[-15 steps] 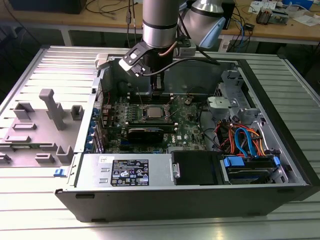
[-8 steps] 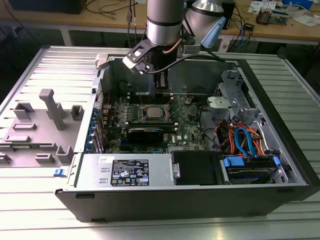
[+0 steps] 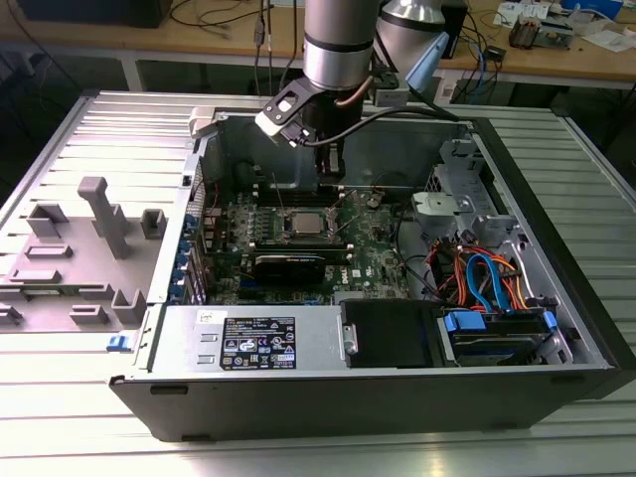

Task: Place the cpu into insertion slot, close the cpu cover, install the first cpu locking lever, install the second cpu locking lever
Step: 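Close the cpu cover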

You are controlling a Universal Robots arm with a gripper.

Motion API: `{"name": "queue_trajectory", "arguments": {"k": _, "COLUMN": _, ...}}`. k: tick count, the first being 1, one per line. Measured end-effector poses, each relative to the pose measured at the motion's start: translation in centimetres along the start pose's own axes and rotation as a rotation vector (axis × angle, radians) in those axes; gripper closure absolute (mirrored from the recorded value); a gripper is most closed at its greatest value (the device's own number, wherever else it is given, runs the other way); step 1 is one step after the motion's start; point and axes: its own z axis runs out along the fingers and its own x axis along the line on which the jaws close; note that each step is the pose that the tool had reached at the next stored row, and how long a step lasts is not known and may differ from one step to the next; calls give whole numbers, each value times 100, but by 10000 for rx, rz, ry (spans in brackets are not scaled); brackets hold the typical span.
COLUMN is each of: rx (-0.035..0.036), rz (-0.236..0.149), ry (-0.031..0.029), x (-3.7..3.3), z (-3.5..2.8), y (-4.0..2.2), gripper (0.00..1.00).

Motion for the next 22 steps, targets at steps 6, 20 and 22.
{"name": "queue_trajectory", "arguments": {"k": 6, "rx": 1, "rz": 0, "ry": 0, "x": -2, "z": 3, "y": 38, "gripper": 89}}
{"name": "queue_trajectory", "arguments": {"k": 20, "rx": 0, "rz": 0, "ry": 0, "x": -6, "z": 3, "y": 90, "gripper": 89}}
{"name": "queue_trajectory", "arguments": {"k": 22, "rx": 0, "rz": -1, "ry": 0, "x": -6, "z": 3, "y": 105, "gripper": 89}}
